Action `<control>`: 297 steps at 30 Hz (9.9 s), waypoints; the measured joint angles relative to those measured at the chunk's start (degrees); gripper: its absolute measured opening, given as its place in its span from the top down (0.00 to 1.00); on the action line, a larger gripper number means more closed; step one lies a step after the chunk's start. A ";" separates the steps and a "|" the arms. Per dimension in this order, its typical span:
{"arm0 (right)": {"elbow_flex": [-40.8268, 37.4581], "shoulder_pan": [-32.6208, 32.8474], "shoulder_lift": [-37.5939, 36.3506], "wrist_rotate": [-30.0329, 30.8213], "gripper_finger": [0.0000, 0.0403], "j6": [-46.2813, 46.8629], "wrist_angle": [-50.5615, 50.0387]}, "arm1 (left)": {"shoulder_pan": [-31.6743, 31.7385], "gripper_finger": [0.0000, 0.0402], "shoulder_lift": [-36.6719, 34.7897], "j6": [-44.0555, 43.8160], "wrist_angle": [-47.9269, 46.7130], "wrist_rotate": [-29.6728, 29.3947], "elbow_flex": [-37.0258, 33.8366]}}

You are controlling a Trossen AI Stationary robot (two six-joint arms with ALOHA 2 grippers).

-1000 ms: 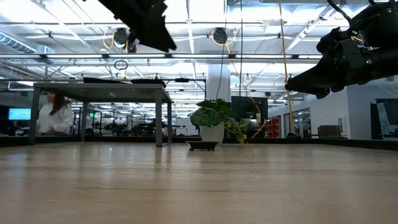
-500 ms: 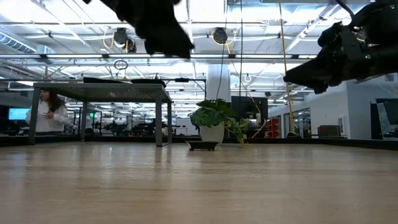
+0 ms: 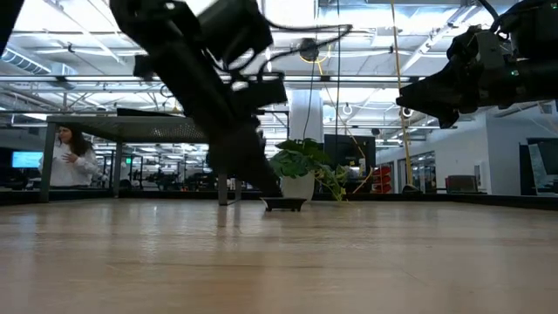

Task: Pick & Place Mini shaped plates
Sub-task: Stack the square plate on top of the square plate on the shelf

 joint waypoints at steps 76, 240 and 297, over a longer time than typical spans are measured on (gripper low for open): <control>0.02 -0.01 0.35 0.22 0.68 -0.04 -2.21 | 19.98 0.92 -39.21 6.47 -32.78 -12.93 0.02; 0.05 0.02 0.35 -0.44 0.68 -1.53 4.68 | 32.28 0.59 -43.63 -14.17 -21.45 8.76 0.02; 17.66 39.51 44.04 -9.16 0.76 0.71 -13.97 | -11.42 0.59 -21.81 -38.03 2.08 9.86 0.02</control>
